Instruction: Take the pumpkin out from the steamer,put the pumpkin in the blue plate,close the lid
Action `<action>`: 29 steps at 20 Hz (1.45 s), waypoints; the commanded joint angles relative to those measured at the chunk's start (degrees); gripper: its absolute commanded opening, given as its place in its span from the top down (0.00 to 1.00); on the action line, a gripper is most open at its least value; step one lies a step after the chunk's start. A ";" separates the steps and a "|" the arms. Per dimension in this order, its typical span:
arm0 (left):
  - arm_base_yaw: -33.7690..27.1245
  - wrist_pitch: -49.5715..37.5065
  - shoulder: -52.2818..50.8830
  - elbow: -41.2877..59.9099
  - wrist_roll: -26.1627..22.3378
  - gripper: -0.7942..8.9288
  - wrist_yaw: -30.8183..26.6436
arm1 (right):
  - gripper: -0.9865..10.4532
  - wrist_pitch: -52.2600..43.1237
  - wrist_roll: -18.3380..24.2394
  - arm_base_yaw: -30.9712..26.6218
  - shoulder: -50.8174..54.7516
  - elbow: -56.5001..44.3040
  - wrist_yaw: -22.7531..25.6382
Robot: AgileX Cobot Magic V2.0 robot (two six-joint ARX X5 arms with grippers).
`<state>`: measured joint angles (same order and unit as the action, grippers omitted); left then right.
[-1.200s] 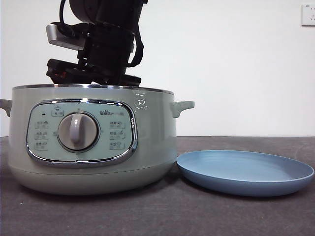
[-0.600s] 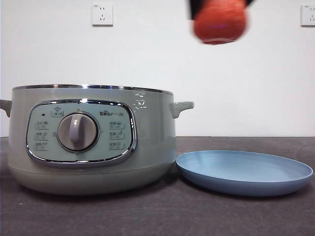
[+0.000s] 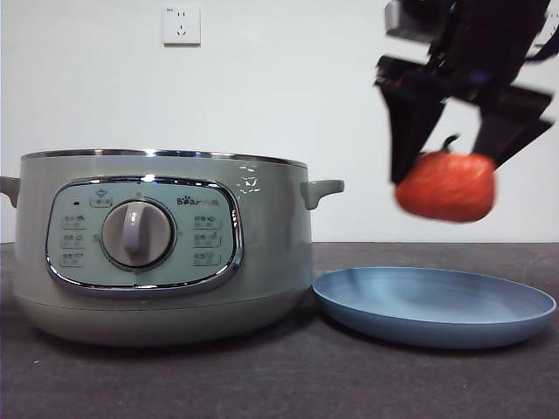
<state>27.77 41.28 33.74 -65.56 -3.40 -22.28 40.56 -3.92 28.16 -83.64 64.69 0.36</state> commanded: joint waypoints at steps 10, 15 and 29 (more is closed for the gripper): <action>0.02 -2.56 5.29 -0.50 0.42 0.93 3.26 | 0.82 -2.62 0.72 0.44 -14.01 -0.50 0.00; 0.02 -2.60 5.29 -0.50 0.42 0.93 3.23 | 0.44 -2.56 0.42 0.35 -14.03 -0.50 0.09; 0.02 -3.65 9.70 -0.50 0.42 0.93 7.54 | 0.39 -1.09 -0.74 0.39 3.26 -0.48 0.00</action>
<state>27.79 40.66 44.03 -65.56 -3.38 -15.20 39.46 -4.14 28.49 -80.44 64.69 0.40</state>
